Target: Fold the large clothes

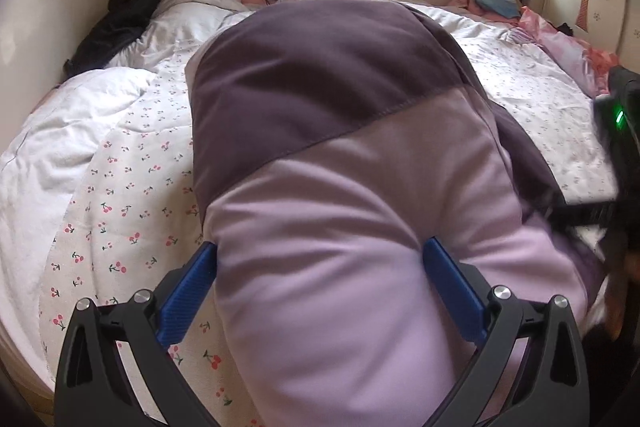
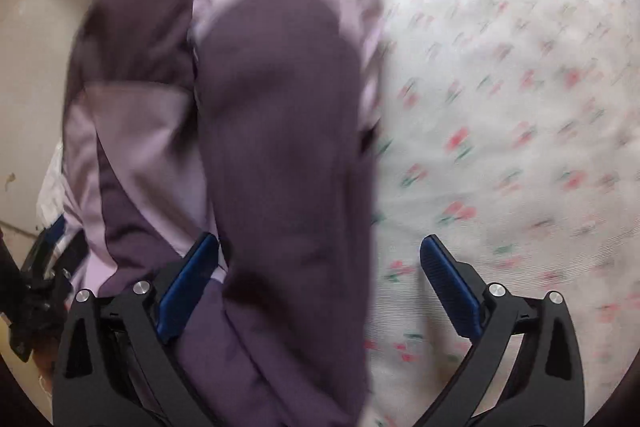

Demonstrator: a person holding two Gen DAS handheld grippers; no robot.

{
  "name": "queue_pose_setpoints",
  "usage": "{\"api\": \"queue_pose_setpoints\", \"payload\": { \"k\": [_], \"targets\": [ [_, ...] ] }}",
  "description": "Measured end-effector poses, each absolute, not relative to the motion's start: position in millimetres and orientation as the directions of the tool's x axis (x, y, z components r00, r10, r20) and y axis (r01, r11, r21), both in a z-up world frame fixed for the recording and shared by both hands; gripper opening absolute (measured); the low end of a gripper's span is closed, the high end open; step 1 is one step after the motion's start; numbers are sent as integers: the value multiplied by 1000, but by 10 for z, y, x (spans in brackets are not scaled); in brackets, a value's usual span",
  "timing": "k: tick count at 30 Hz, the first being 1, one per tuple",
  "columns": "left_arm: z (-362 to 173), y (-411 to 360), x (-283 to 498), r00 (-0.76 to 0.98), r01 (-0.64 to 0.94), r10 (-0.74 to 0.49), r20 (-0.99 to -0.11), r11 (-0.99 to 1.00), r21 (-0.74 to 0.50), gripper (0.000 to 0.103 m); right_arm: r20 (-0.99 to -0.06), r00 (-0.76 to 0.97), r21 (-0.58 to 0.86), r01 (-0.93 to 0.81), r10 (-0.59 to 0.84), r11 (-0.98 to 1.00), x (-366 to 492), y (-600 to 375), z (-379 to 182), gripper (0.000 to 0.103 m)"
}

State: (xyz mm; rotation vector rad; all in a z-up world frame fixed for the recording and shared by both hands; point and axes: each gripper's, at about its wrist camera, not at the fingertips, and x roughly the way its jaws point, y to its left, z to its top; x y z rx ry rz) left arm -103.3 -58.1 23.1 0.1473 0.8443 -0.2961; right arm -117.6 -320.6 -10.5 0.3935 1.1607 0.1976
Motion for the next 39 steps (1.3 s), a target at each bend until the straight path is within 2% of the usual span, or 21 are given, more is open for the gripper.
{"api": "queue_pose_setpoints", "payload": {
  "k": [4, 7, 9, 11, 13, 14, 17, 21, 24, 27, 30, 34, 36, 39],
  "targets": [
    [202, -564, -990, 625, 329, -212, -751, 944, 7, 98, -753, 584, 358, -26, 304, 934, -972, -3190, 659, 96],
    [191, -596, -1022, 640, 319, -199, -742, 948, 21, 98, -746, 607, 273, -98, 275, 957, -519, -2892, 907, 96],
    [181, -583, -1038, 647, 316, -201, -736, 949, 18, 98, -770, 600, 193, -103, 216, 976, -75, -2710, 800, 96],
    [173, -553, -1030, 645, 319, -227, -730, 948, -13, 98, -836, 525, 172, -28, 161, 985, 210, -2704, 385, 97],
    [193, -566, -1008, 642, 327, -242, -728, 945, -26, 98, -879, 387, 307, 13, 278, 952, 346, -2771, -151, 97],
    [187, -600, -988, 636, 328, -227, -738, 945, -7, 98, -874, 380, 340, 28, 304, 940, 371, -2832, -143, 97],
    [183, -611, -992, 635, 324, -206, -745, 946, 14, 98, -866, 398, 341, 27, 303, 940, 173, -2958, 56, 97],
    [204, -523, -1001, 628, 298, -211, -749, 954, -19, 98, -777, 526, 421, 23, 347, 907, -637, -3277, 281, 97],
    [224, -578, -1040, 648, 277, -171, -742, 961, 21, 98, -784, 487, 459, 36, 385, 888, -1042, -3282, 130, 97],
    [239, -620, -1057, 646, 271, -150, -748, 962, 41, 98, -831, 382, 464, 78, 404, 882, -1185, -3209, -309, 97],
    [193, -615, -1037, 631, 281, -160, -759, 959, 32, 98, -837, 392, 445, 79, 383, 892, -1263, -3155, -410, 97],
    [249, -509, -1014, 576, 279, -196, -793, 960, -35, 98, -876, 355, 362, 33, 327, 932, -1261, -3044, -226, 97],
    [310, -421, -1024, 550, 296, -236, -801, 952, -77, 97, -851, 349, 434, 47, 393, 899, -1257, -3178, -148, 97],
    [340, -85, -962, 493, 267, -358, -793, 930, -254, 97, -753, 381, 606, 86, 536, 791, -1273, -3460, -64, 97]
  ]
}}
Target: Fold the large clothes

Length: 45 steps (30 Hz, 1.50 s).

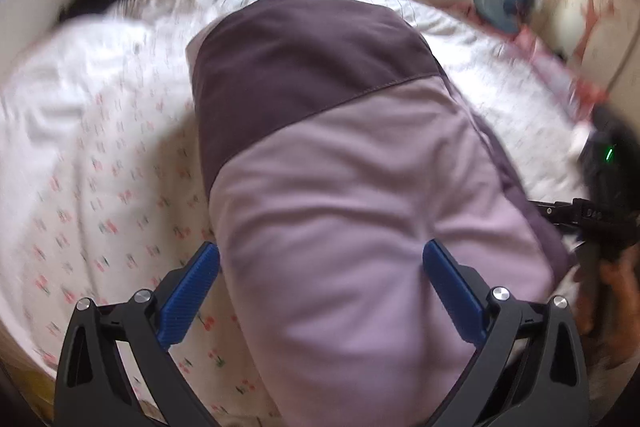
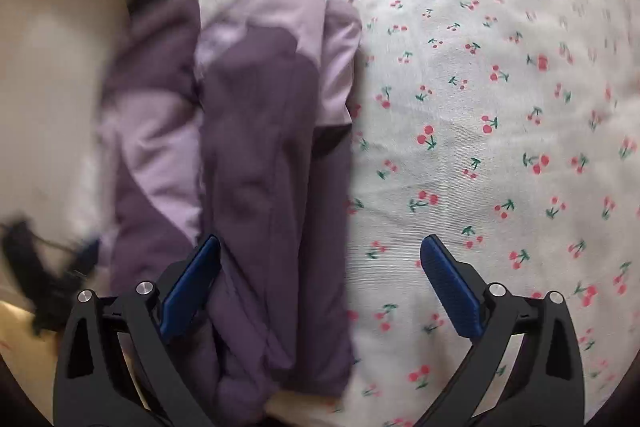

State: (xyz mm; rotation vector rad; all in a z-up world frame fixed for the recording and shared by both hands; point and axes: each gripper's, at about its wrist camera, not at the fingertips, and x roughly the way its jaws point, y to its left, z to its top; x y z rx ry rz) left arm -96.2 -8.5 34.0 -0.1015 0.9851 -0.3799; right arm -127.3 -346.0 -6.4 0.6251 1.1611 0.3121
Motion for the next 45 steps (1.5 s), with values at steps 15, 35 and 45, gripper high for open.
{"api": "queue_pose_setpoints", "payload": {
  "k": [15, 35, 45],
  "targets": [
    [-376, 554, -255, 249, 57, -732, -635, 665, -745, 98, -663, 292, 743, 150, 689, 652, -590, -3399, -488, 97],
    [294, 3, -1059, 589, 291, -170, -790, 957, 11, 80, -697, 240, 681, -76, 676, 728, -242, -1980, -370, 97],
    [320, 1076, -818, 497, 163, -529, -688, 836, -525, 84, -564, 237, 815, 9, 791, 579, -165, -2453, -287, 97]
  ]
}}
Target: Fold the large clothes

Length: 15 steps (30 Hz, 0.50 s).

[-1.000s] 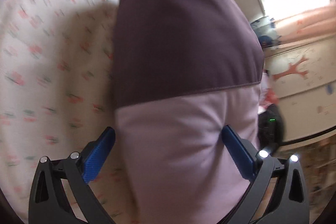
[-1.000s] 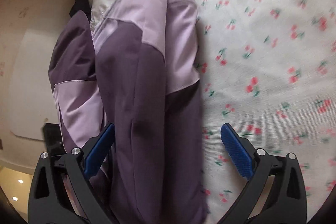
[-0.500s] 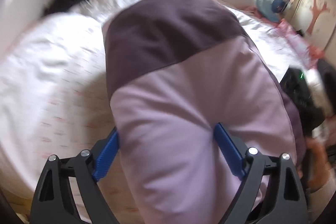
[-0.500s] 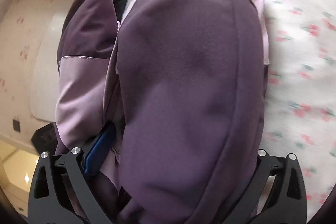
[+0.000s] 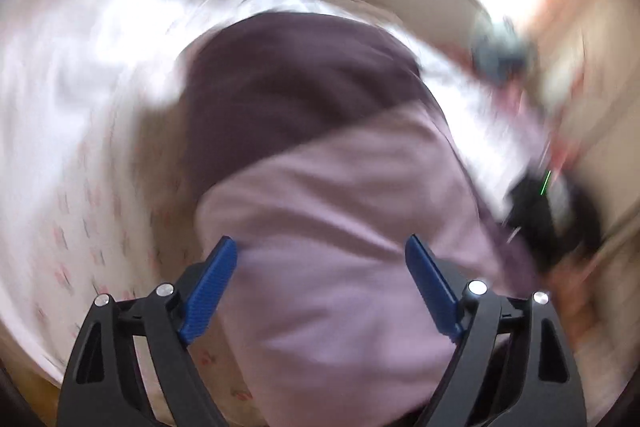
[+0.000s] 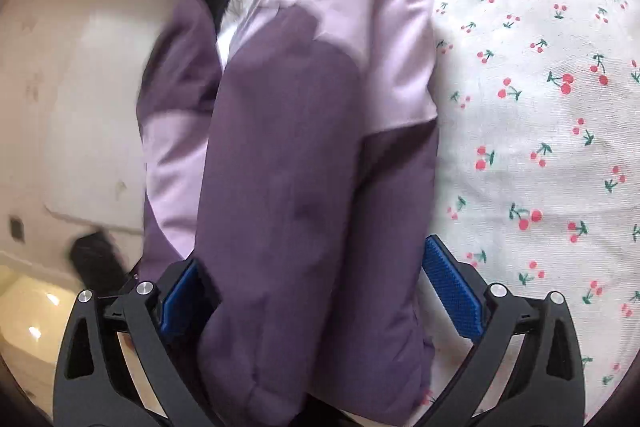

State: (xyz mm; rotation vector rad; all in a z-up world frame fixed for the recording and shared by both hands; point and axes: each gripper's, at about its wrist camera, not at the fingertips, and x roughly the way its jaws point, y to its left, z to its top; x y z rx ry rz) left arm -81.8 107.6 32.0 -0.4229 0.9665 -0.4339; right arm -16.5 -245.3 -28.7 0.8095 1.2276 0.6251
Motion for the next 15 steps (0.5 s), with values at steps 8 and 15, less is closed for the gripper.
{"api": "queue_pose_setpoints", "payload": {
  "k": [8, 15],
  "targets": [
    [-557, 1203, -178, 286, 43, -785, -550, 583, -811, 98, -547, 170, 835, 36, 820, 549, 180, -1864, -608, 97],
    [458, 1340, -385, 489, 225, -649, -583, 740, -634, 98, -344, 223, 906, -176, 912, 385, 546, -1245, -118, 97]
  ]
}}
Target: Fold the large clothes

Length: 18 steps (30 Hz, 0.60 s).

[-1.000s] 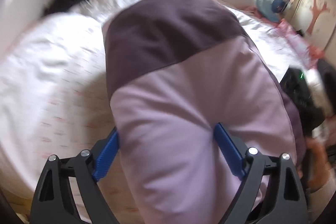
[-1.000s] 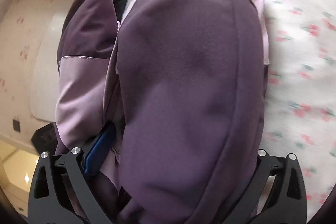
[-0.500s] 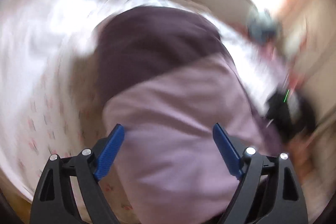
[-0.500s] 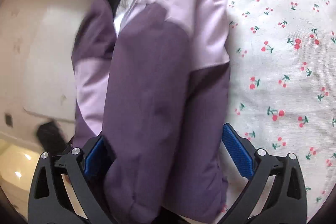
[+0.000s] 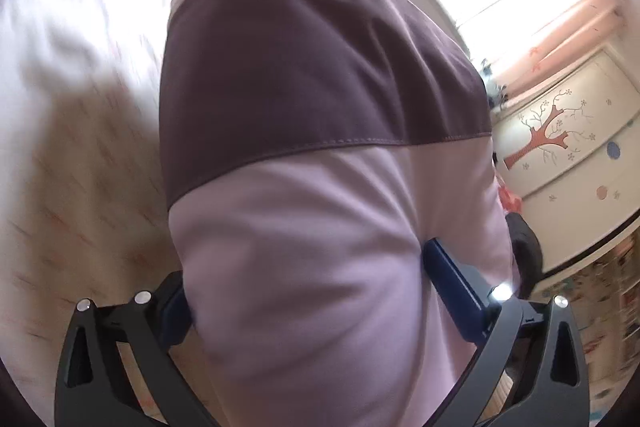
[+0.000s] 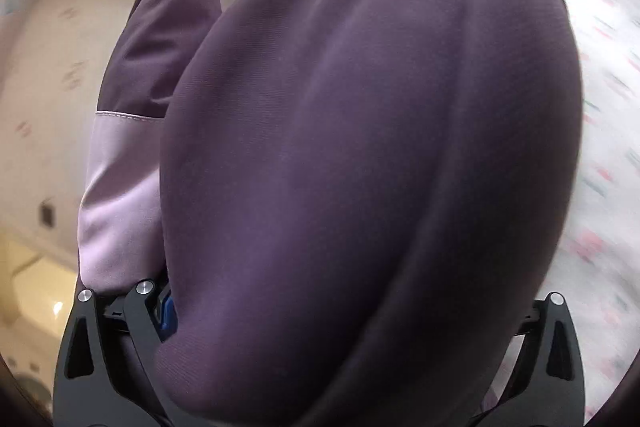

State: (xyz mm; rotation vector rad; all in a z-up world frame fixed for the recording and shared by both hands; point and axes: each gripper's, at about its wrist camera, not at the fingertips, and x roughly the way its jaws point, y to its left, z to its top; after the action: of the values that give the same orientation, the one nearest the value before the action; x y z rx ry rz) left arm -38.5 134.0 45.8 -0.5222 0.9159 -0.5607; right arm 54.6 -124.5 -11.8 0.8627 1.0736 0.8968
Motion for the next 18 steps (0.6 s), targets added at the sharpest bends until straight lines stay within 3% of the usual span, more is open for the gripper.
{"api": "queue_pose_setpoints", "payload": {
  "k": [2, 4, 7, 10, 12, 14, 18],
  "targets": [
    [644, 1520, -425, 524, 213, -586, -618, 793, -571, 98, -332, 204, 897, -234, 921, 376, 684, -955, 29, 97],
    [582, 1666, -367, 510, 171, -546, -664, 821, -544, 98, -384, 172, 883, -218, 907, 415, 796, -743, -18, 97],
    [-51, 1812, -155, 406, 55, -480, -778, 863, -503, 98, -602, 74, 789, -93, 795, 607, 934, -559, -547, 96],
    [-127, 1975, -267, 444, 19, -512, -736, 826, -563, 98, -584, 126, 798, -94, 802, 596, 873, -757, -492, 96],
    [128, 1987, -412, 516, 13, -442, -734, 861, -509, 97, -603, 209, 765, -121, 770, 633, 786, -925, -246, 96],
    [468, 1959, -517, 612, 61, -377, -695, 899, -434, 97, -668, 363, 641, -163, 650, 750, 731, -1041, 153, 96],
    [758, 1733, -405, 678, 102, -336, -654, 924, -370, 97, -587, 543, 522, -314, 601, 793, 881, -645, 973, 96]
  ]
}}
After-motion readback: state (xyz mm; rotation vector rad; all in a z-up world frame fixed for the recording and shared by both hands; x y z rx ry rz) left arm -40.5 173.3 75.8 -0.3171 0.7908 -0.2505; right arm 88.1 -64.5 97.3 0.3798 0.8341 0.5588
